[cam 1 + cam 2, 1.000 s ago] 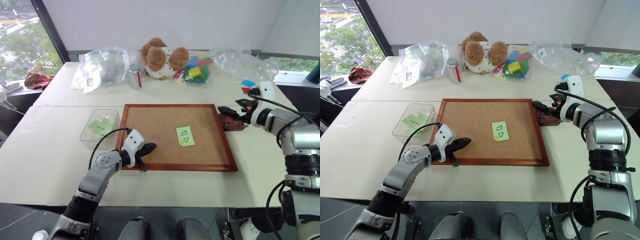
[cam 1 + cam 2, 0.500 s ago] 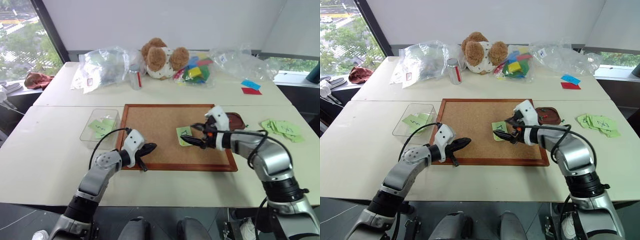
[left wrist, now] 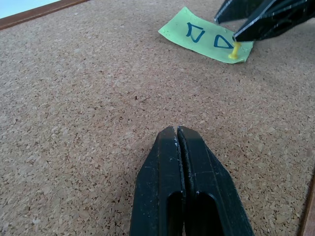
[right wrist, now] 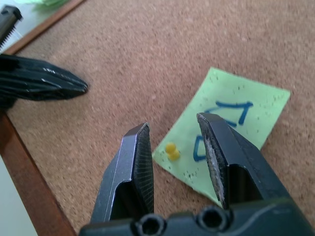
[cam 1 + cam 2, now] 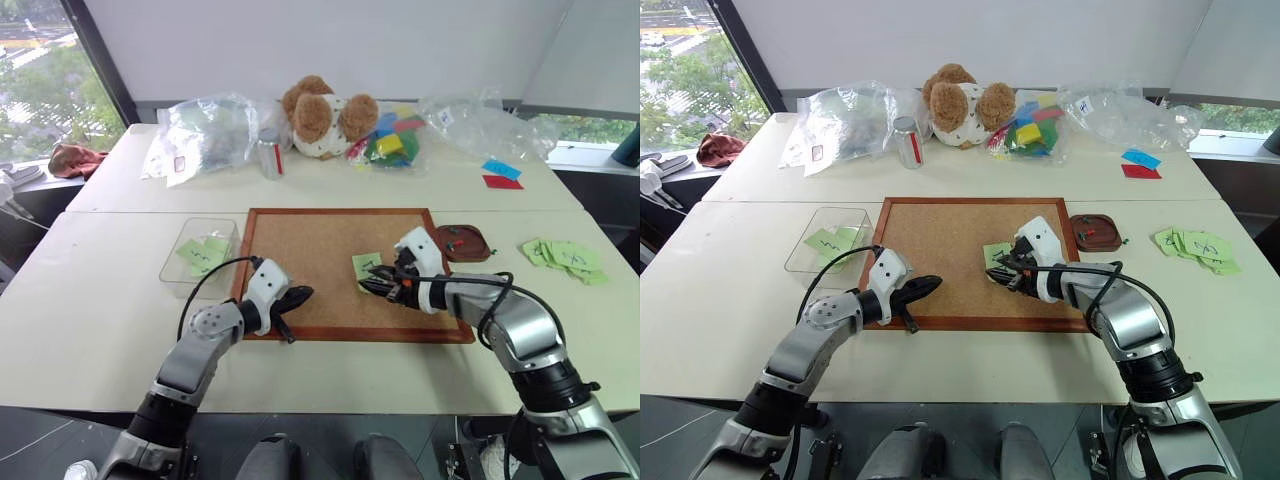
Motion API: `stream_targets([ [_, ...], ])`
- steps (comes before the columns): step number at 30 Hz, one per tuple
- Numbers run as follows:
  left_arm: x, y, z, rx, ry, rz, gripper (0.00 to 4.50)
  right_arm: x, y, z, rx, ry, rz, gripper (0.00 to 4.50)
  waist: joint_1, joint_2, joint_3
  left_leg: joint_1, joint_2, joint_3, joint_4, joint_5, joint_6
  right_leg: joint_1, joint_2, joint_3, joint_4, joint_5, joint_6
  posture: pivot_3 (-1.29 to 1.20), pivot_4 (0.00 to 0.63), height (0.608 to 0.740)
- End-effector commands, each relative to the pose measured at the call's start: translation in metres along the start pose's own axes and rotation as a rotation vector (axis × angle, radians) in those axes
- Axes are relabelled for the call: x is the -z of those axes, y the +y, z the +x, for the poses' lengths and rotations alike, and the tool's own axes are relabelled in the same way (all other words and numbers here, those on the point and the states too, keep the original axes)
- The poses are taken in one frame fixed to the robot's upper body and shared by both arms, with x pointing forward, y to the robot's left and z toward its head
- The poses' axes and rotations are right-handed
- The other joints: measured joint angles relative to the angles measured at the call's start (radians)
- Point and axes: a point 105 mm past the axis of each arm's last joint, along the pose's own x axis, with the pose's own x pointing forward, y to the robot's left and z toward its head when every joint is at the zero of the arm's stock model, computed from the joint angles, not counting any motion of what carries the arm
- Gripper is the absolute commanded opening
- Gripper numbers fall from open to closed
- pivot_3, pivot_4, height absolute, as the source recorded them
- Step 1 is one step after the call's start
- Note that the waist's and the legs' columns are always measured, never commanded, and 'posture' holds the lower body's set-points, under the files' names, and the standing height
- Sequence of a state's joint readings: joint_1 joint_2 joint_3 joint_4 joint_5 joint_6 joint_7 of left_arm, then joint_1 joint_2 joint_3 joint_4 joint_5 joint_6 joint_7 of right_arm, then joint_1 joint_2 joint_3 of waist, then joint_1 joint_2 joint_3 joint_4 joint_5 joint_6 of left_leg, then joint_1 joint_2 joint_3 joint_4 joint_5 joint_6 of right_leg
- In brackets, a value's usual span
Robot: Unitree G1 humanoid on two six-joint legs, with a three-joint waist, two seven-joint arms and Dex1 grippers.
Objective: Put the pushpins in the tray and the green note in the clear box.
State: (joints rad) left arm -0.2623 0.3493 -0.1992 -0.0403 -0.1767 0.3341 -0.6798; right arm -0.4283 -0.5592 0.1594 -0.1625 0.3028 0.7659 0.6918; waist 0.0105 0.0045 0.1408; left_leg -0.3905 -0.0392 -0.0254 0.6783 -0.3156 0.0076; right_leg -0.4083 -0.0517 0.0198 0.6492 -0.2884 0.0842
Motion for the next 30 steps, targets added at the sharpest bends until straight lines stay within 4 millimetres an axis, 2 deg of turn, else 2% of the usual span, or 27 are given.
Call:
stream_targets([
  [1, 0.023, -0.003, -0.001, -0.001, 0.080, -0.039, 0.00, -0.001, 0.001, 0.002, 0.004, -0.014, -0.018, 1.66, 0.000, 0.000, 0.000, 0.000, 0.000, 0.000, 0.000, 0.000, 0.000, 0.000, 0.000, 0.000, 0.000, 0.000, 0.000, 0.00, 0.150, 0.740],
  [10, 0.023, -0.003, -0.001, 0.002, 0.081, -0.037, 0.00, 0.006, 0.001, 0.003, 0.004, 0.006, -0.022, 1.66, 0.000, 0.000, 0.000, 0.000, 0.000, 0.000, 0.000, 0.000, 0.000, 0.000, 0.000, 0.000, 0.000, 0.000, 0.000, 0.00, 0.150, 0.740],
  [13, 0.023, -0.003, -0.001, 0.002, 0.082, -0.036, 0.00, 0.006, 0.001, 0.003, 0.003, 0.002, -0.020, 0.80, 0.000, 0.000, 0.000, 0.000, 0.000, 0.000, 0.000, 0.000, 0.000, 0.000, 0.000, 0.000, 0.000, 0.000, 0.000, 0.00, 0.150, 0.740],
  [14, 0.023, -0.003, -0.001, 0.002, 0.082, -0.035, 0.00, 0.006, 0.001, 0.003, 0.001, 0.000, -0.021, 0.29, 0.000, 0.000, 0.000, 0.000, 0.000, 0.000, 0.000, 0.000, 0.000, 0.000, 0.000, 0.000, 0.000, 0.000, 0.000, 0.00, 0.150, 0.740],
  [15, 0.023, -0.003, -0.001, 0.003, 0.083, -0.035, 0.00, 0.005, 0.002, 0.003, -0.002, -0.003, -0.023, 0.02, 0.000, 0.000, 0.000, 0.000, 0.000, 0.000, 0.000, 0.000, 0.000, 0.000, 0.000, 0.000, 0.000, 0.000, 0.000, 0.00, 0.150, 0.740],
  [21, 0.024, -0.005, -0.001, 0.004, 0.085, -0.038, 0.00, -0.004, 0.001, -0.001, -0.003, -0.024, -0.035, 0.02, 0.001, 0.000, 0.000, 0.000, 0.000, 0.000, 0.000, 0.000, 0.000, 0.000, 0.000, 0.000, 0.000, 0.000, 0.000, 0.00, 0.150, 0.740],
  [30, 0.029, -0.009, 0.000, 0.015, 0.100, -0.049, 0.00, -0.038, 0.000, -0.016, 0.012, -0.093, -0.082, 0.02, 0.000, 0.000, 0.000, 0.000, 0.000, 0.000, 0.000, 0.000, 0.000, 0.000, 0.000, 0.000, 0.000, 0.000, 0.000, 0.00, 0.150, 0.740],
])
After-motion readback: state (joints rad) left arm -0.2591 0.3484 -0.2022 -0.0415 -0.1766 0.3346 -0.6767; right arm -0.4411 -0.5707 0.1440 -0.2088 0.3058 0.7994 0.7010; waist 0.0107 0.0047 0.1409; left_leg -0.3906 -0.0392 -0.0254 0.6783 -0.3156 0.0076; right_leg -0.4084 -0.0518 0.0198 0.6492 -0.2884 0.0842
